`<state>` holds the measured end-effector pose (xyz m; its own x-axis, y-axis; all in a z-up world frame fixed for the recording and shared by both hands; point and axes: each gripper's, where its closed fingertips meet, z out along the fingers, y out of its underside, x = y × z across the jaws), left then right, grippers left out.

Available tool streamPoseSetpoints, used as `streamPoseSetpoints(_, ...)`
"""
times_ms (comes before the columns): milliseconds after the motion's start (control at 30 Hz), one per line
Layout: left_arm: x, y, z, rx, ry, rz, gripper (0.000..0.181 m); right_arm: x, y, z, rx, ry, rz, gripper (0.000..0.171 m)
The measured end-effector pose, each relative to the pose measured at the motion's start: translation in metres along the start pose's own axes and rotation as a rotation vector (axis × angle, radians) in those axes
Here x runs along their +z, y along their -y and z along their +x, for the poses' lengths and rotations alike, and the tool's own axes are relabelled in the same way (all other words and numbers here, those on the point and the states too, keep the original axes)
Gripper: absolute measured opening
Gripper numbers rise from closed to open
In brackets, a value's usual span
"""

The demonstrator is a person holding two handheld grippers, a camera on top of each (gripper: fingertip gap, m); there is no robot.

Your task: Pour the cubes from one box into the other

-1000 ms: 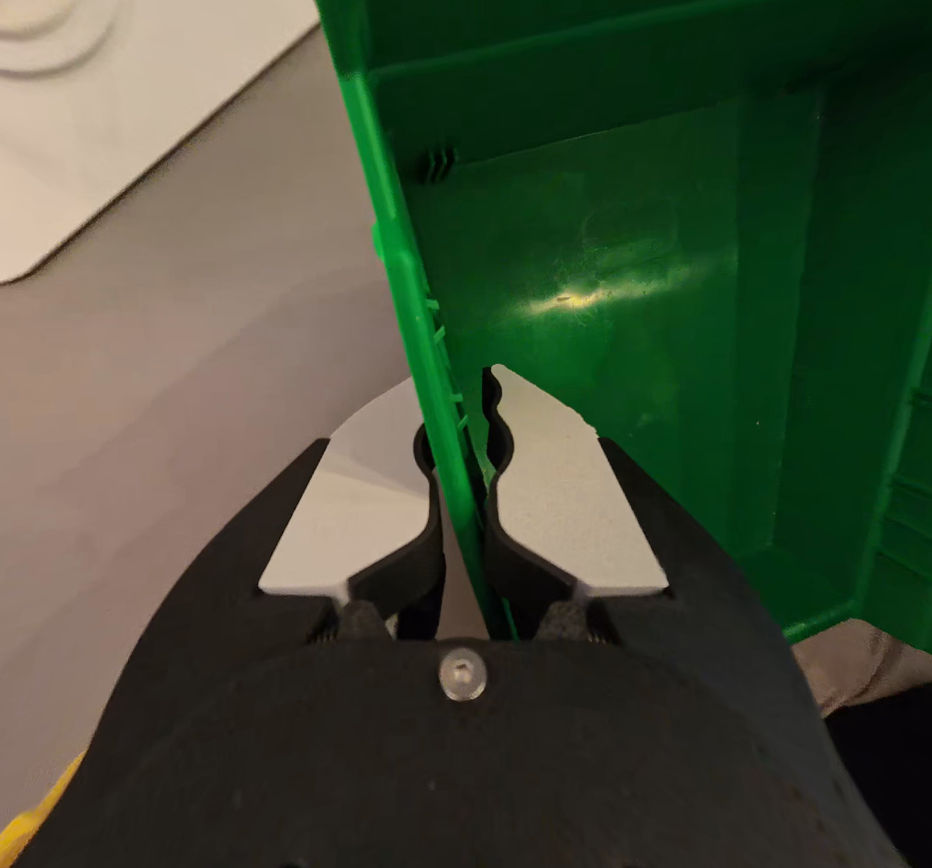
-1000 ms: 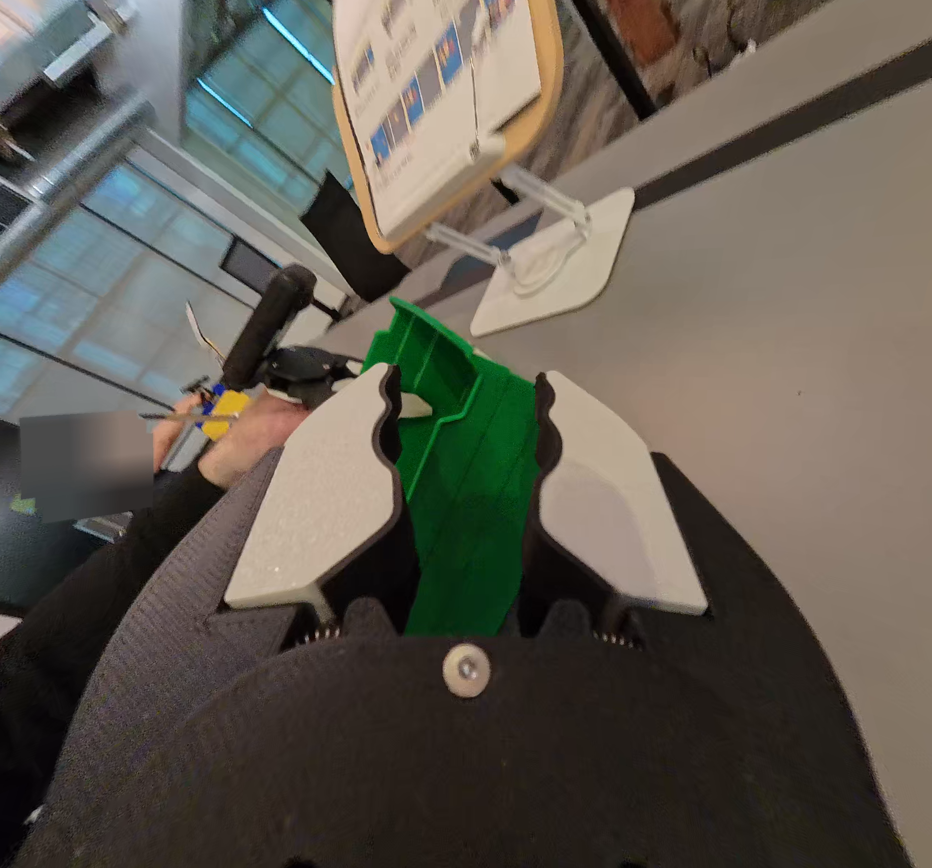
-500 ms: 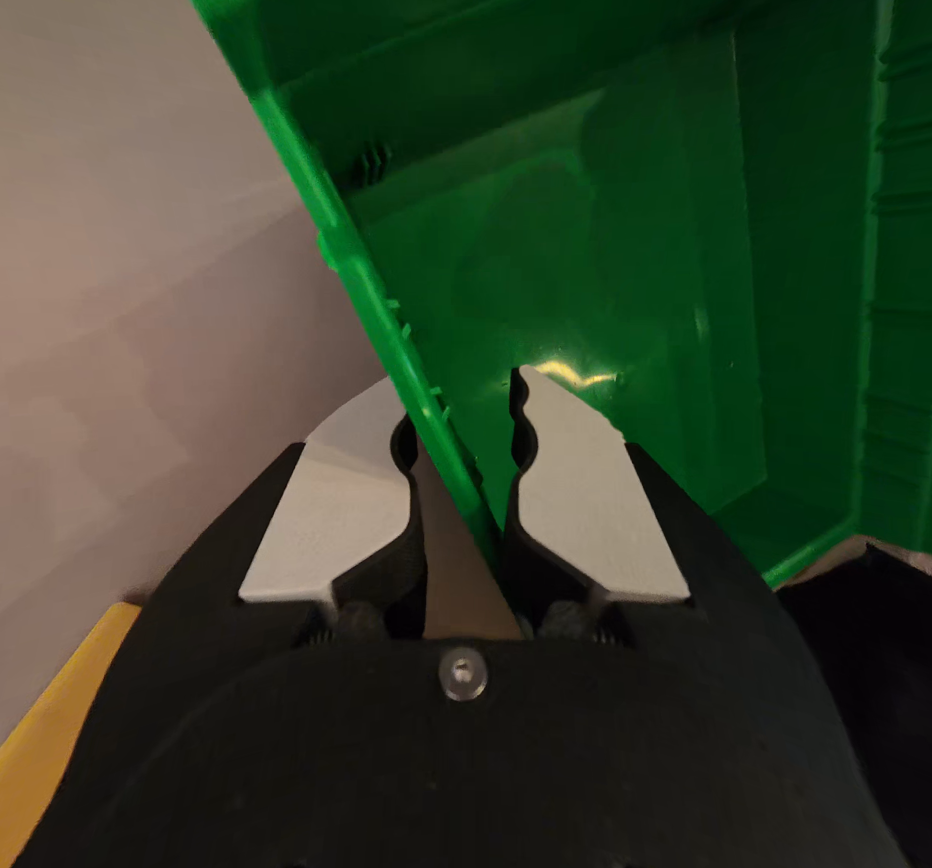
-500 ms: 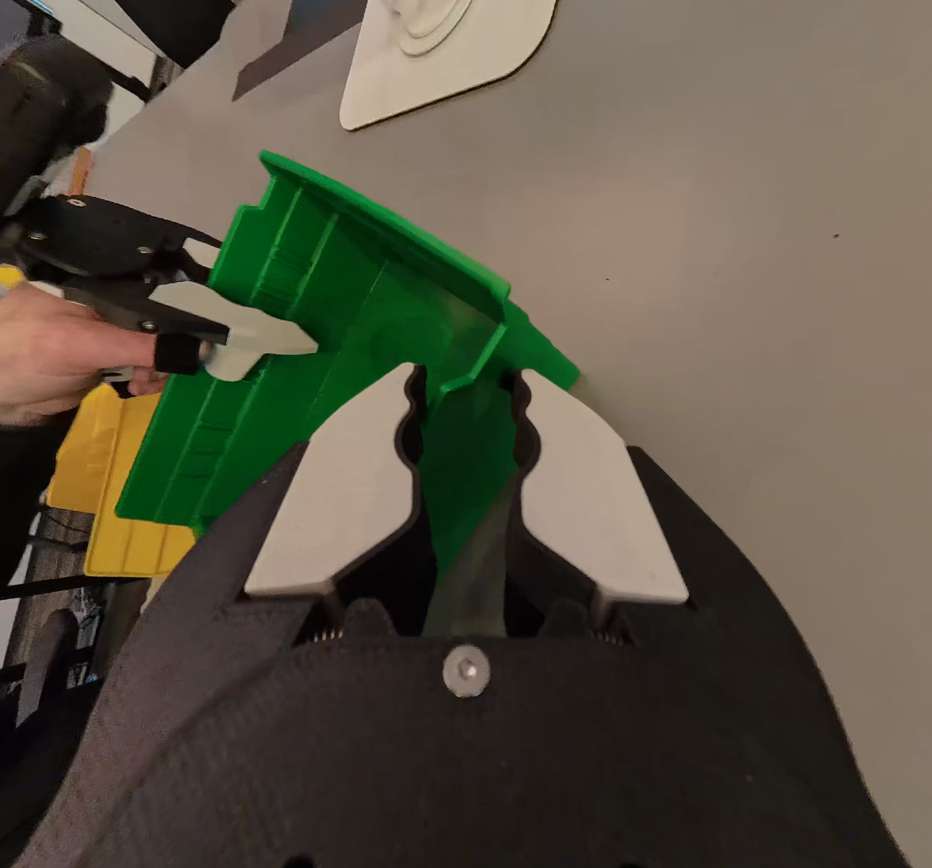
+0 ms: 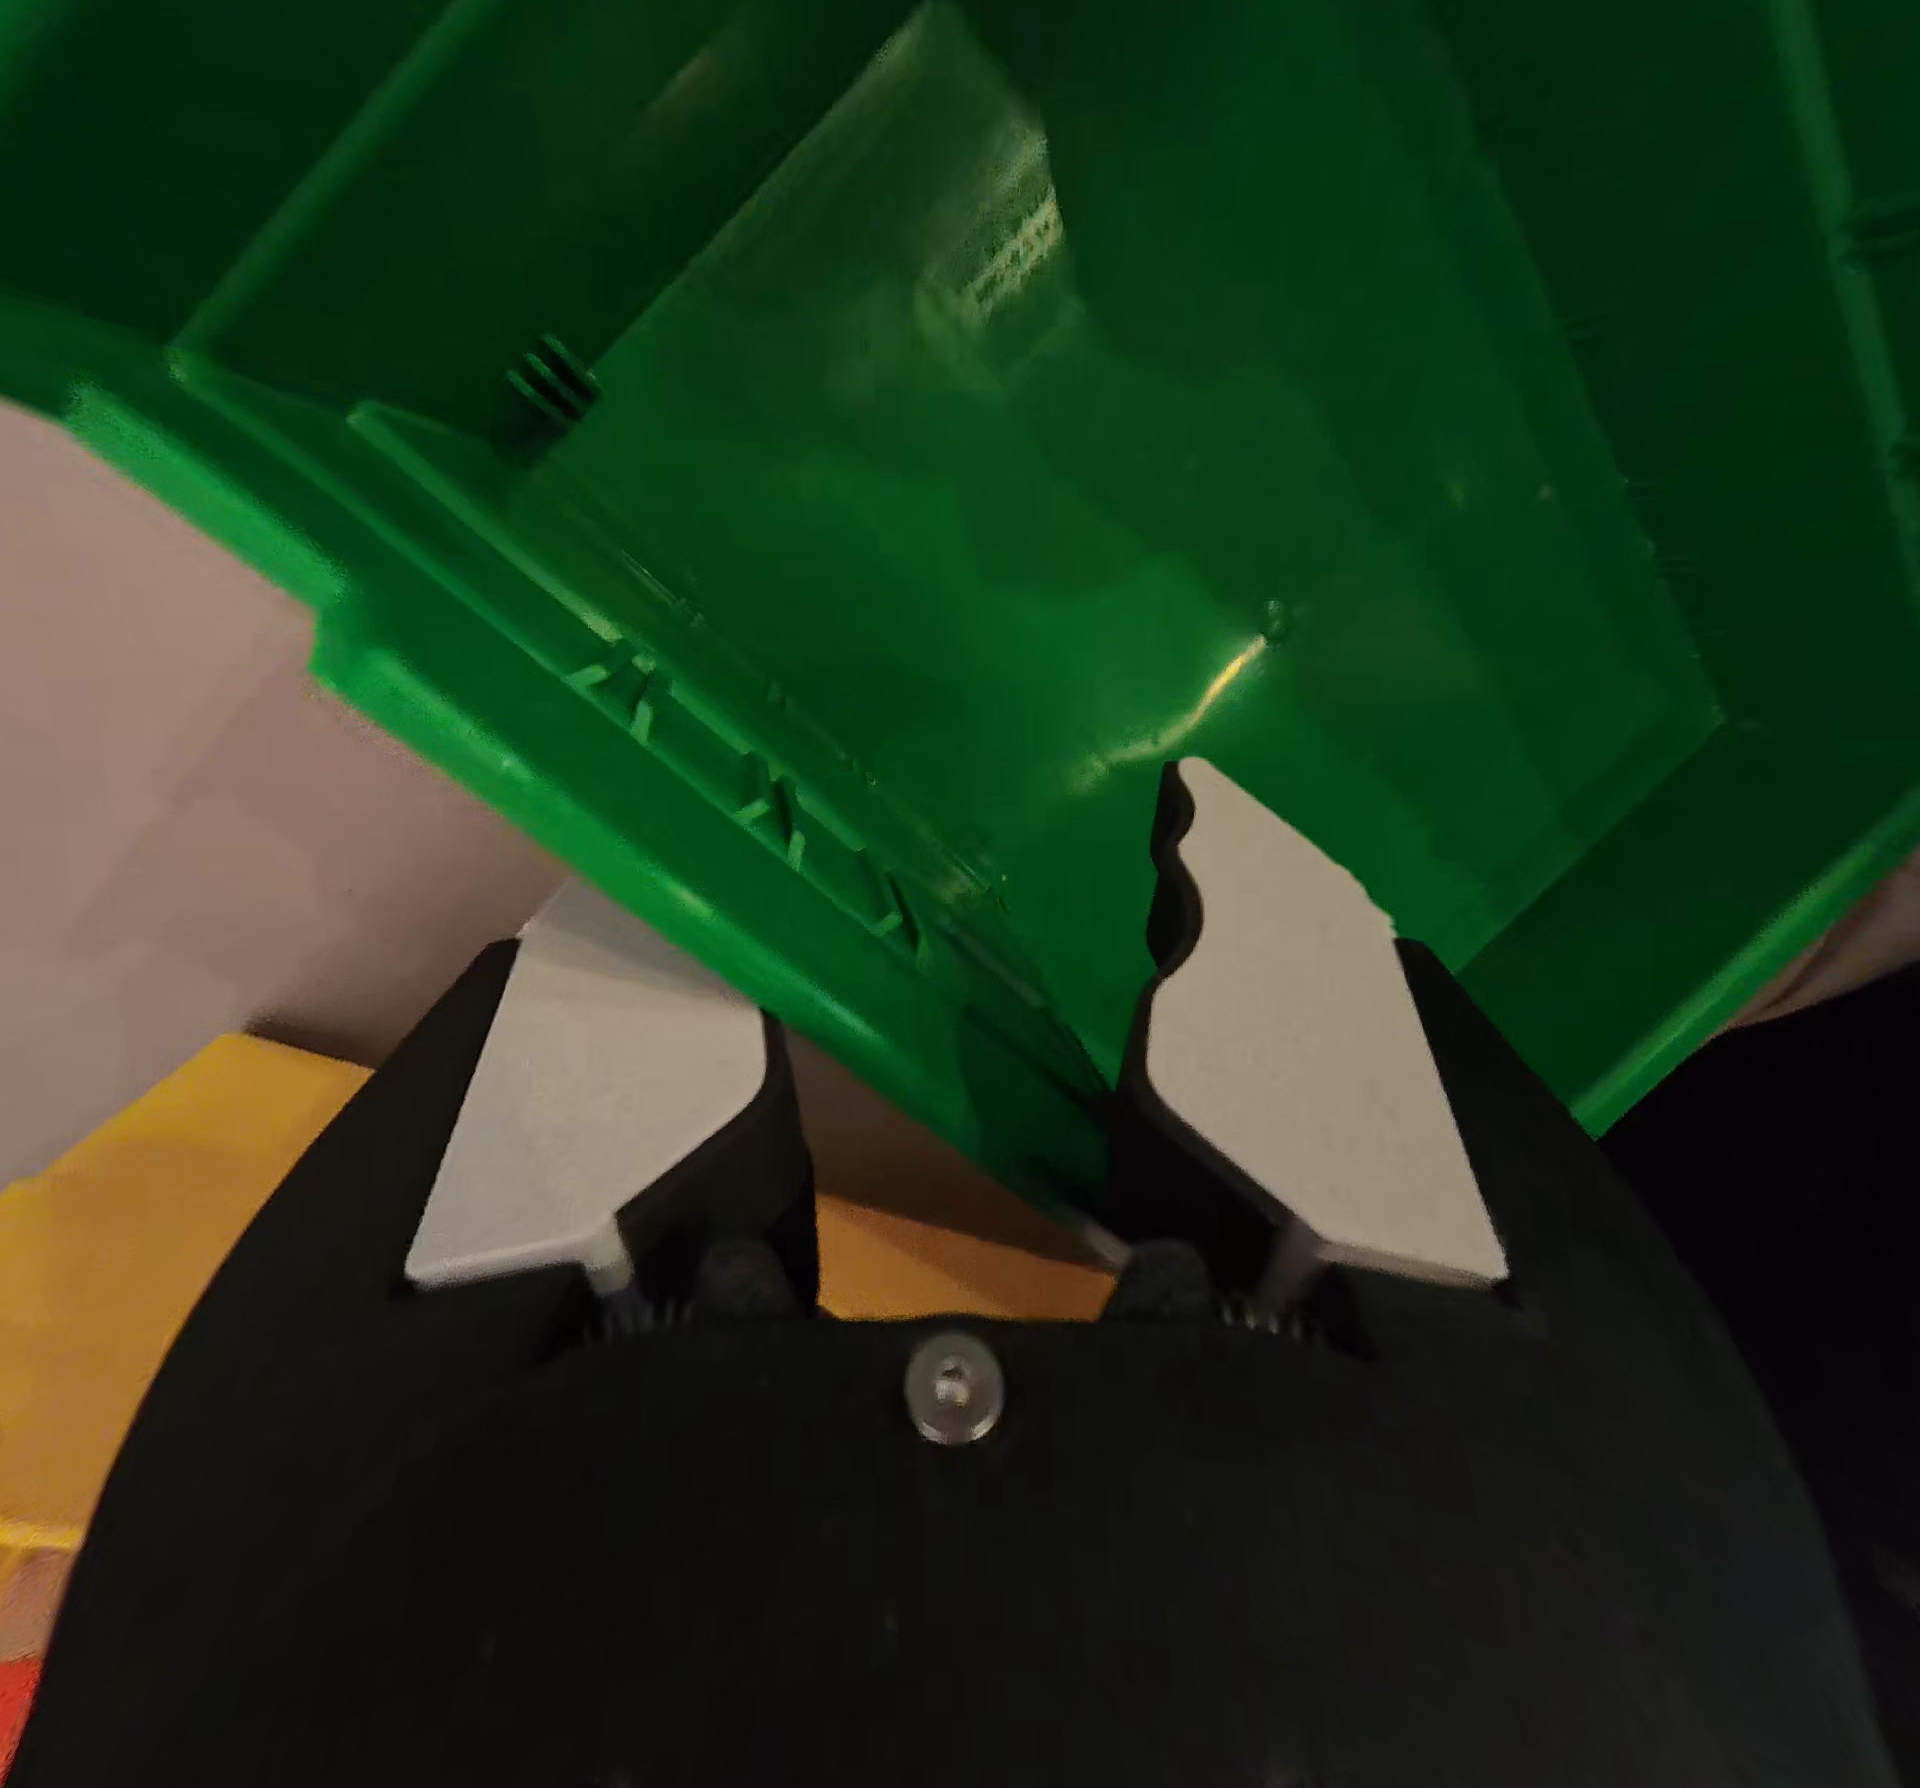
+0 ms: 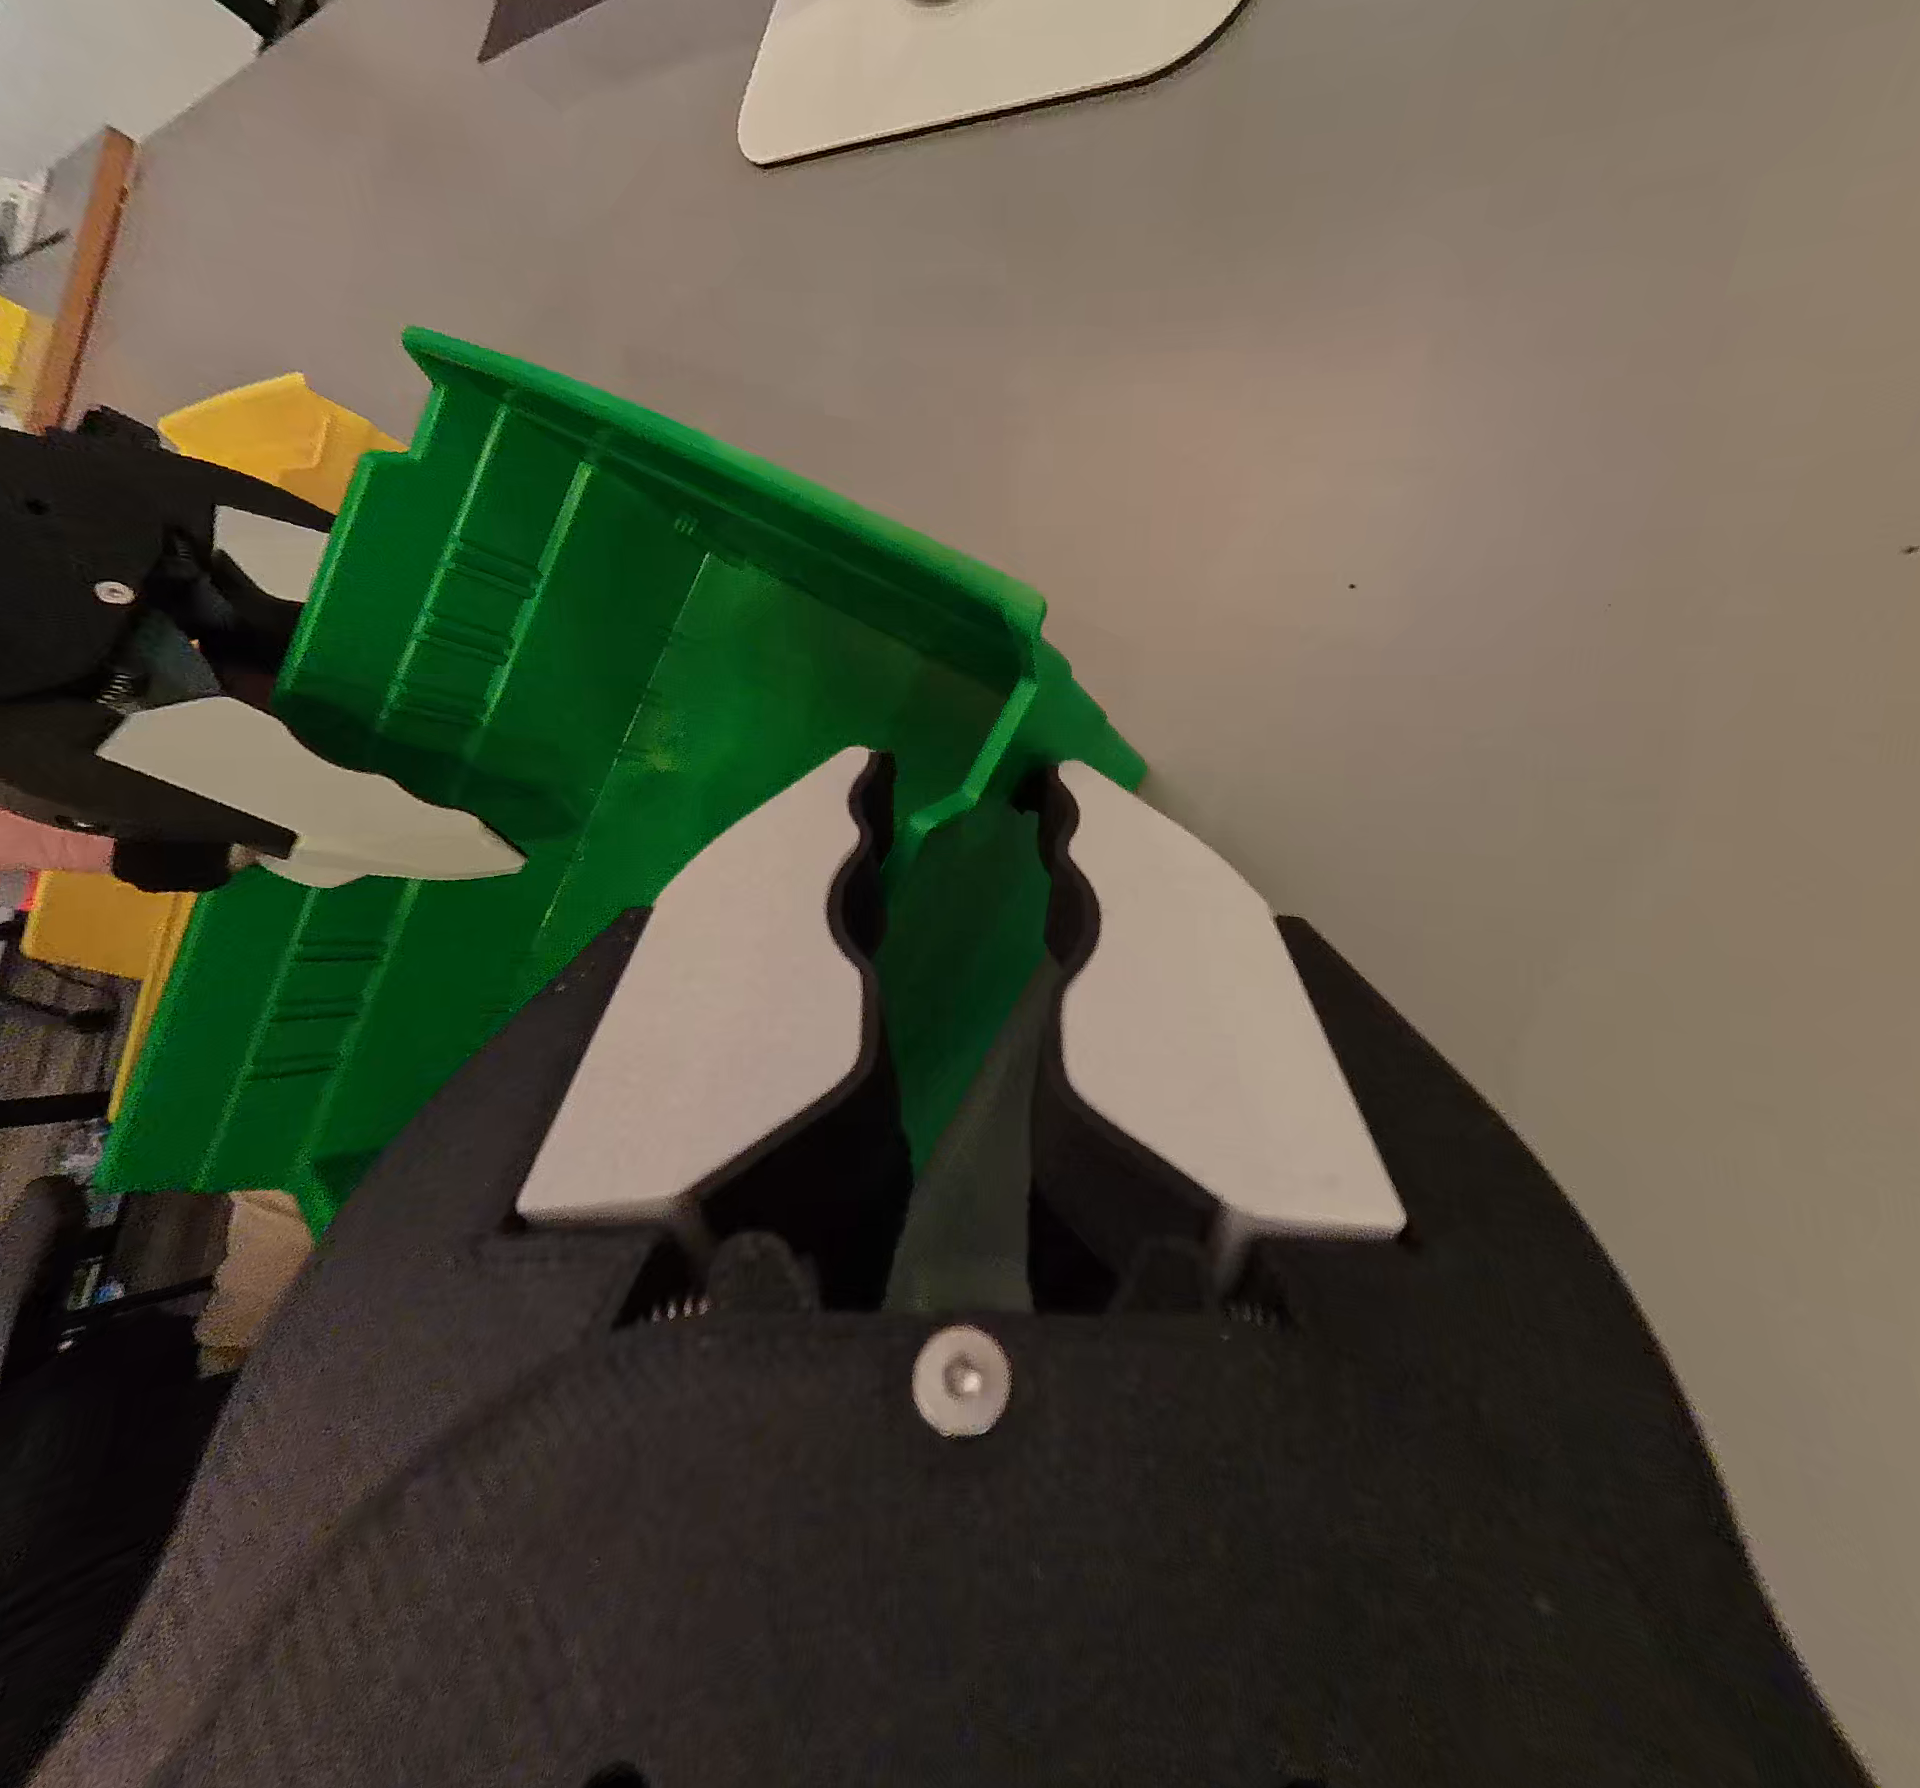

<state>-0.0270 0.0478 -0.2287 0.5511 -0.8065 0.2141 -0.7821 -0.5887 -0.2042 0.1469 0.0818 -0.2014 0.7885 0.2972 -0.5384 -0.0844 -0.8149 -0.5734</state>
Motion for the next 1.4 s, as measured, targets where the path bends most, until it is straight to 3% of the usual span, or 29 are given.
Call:
streamPoseSetpoints(33,-0.003,0.004,0.000,-0.021,-0.008,0.048,0.073,0.000,0.000,0.000,-0.006,-0.004,0.001,0.021)
streamPoseSetpoints(167,-0.024,0.013,0.004,-0.101,-0.099,0.182,0.084,0.002,0.001,-0.004,0.001,0.011,0.006,0.025)
streamPoseSetpoints(300,-0.047,0.033,-0.010,-0.100,-0.055,0.353,0.075,0.002,0.000,-0.004,-0.027,-0.020,-0.008,0.023)
streamPoseSetpoints(500,-0.039,0.018,-0.019,0.040,0.146,0.180,0.064,0.004,-0.001,-0.007,-0.067,-0.064,-0.024,0.021)
streamPoseSetpoints(800,-0.043,-0.004,-0.017,0.016,0.176,0.128,0.073,0.017,0.002,-0.020,-0.091,-0.043,-0.026,0.019)
streamPoseSetpoints(1167,-0.051,-0.020,-0.016,-0.039,0.106,0.182,0.075,0.024,-0.002,-0.034,-0.100,-0.052,-0.043,0.018)
streamPoseSetpoints(1400,-0.089,-0.023,-0.016,-0.061,0.022,0.329,0.079,0.017,0.006,-0.033,-0.113,-0.066,0.009,0.029)
